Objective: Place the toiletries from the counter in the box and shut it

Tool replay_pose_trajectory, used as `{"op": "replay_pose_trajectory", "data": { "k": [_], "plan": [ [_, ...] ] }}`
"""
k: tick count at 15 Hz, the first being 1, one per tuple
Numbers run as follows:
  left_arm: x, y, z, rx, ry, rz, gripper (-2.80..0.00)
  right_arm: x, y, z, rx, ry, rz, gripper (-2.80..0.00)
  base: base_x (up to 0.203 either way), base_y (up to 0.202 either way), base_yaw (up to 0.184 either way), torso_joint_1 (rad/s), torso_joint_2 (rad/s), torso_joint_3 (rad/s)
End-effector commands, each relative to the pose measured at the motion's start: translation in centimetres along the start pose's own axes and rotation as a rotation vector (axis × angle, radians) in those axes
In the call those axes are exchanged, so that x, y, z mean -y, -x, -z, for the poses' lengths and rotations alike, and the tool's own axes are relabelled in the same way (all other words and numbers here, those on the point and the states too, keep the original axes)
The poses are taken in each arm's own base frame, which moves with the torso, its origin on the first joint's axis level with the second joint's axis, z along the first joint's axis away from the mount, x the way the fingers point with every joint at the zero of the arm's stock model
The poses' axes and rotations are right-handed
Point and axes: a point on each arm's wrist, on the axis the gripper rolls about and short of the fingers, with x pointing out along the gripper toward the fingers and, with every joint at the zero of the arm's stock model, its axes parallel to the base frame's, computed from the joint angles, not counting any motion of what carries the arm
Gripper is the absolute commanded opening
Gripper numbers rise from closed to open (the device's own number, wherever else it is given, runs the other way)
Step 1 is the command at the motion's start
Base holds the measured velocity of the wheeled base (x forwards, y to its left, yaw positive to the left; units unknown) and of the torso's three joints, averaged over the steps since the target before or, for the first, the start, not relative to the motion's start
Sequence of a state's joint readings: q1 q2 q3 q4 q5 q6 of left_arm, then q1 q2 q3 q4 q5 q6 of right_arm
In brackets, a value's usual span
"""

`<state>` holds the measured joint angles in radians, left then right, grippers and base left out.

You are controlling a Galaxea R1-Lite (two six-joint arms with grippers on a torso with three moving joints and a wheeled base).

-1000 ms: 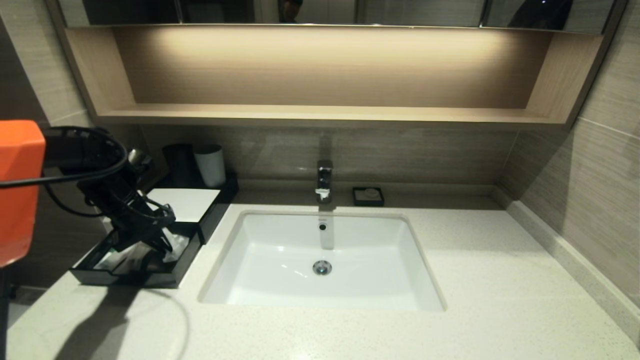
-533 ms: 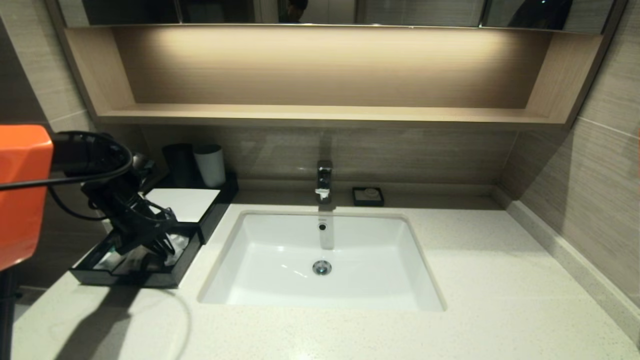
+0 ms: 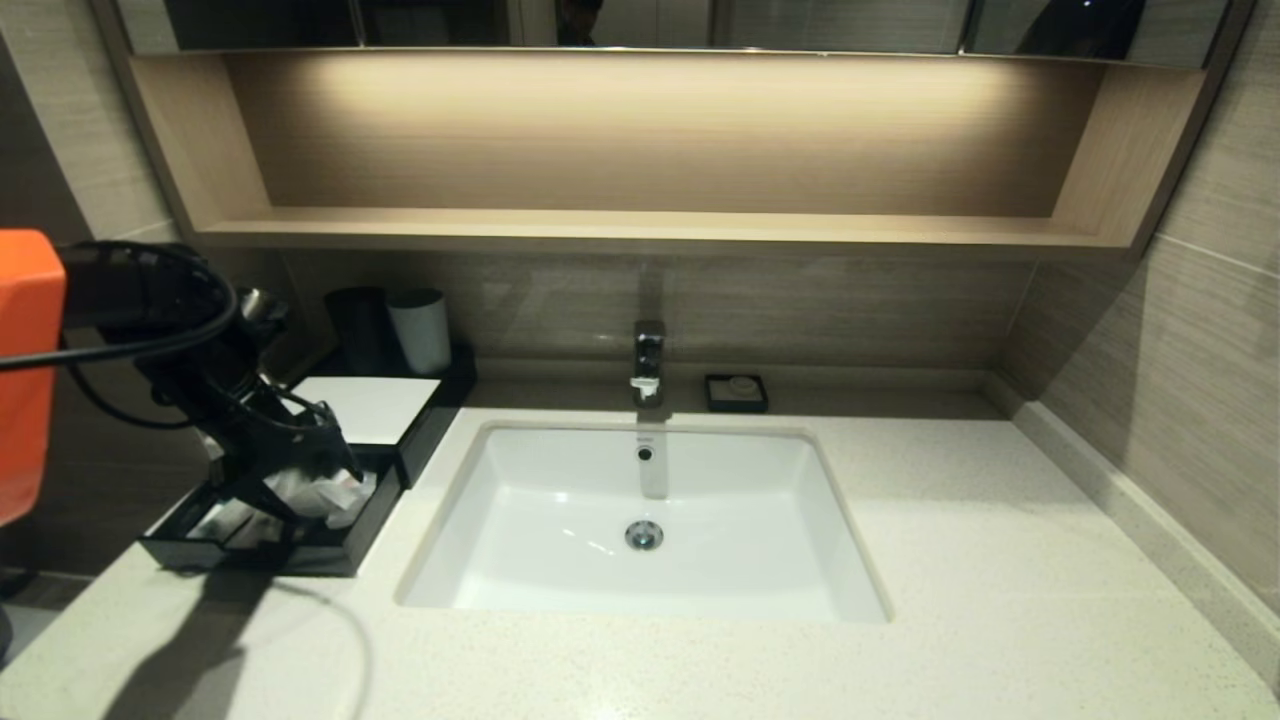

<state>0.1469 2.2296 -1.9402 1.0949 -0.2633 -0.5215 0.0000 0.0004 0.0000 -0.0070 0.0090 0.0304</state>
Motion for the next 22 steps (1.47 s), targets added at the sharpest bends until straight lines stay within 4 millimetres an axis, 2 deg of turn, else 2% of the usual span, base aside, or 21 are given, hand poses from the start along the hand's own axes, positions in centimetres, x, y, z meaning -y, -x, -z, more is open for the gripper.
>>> {"op": "replay_pose_trajectory", "data": {
  "k": [1,4,7,8,15,18,22],
  "plan": [
    [0.2,3.0,1.3,0.044,-0.013,0.042,0.0,0.0,0.0,0.0,-0.001,0.0,0.0,-2.8,0.0,0.0,0.0,0.0,0.0,0.0],
    [0.3,6.9,3.4,0.068,-0.035,0.115,0.0,0.0,0.0,0.0,-0.002,0.0,0.0,-2.8,0.0,0.0,0.0,0.0,0.0,0.0],
    [0.0,8.9,5.9,0.06,-0.058,0.138,0.0,0.0,0.0,0.0,0.0,0.0,0.0,-2.8,0.0,0.0,0.0,0.0,0.0,0.0],
    [-0.1,8.8,6.5,0.044,-0.06,0.13,-2.8,0.0,0.0,0.0,0.0,0.0,0.0,-2.8,0.0,0.0,0.0,0.0,0.0,0.0],
    [-2.0,6.5,8.9,-0.086,-0.074,0.044,-2.8,0.0,0.0,0.0,-0.002,0.0,0.0,-2.8,0.0,0.0,0.0,0.0,0.0,0.0],
    [-3.1,4.7,9.5,-0.149,-0.139,-0.039,-2.8,0.0,0.0,0.0,-0.001,0.0,0.0,-2.8,0.0,0.0,0.0,0.0,0.0,0.0],
    [-3.8,2.9,9.3,-0.156,-0.192,-0.111,-2.8,0.0,0.0,0.0,-0.001,0.0,0.0,-2.8,0.0,0.0,0.0,0.0,0.0,0.0]
  ]
}}
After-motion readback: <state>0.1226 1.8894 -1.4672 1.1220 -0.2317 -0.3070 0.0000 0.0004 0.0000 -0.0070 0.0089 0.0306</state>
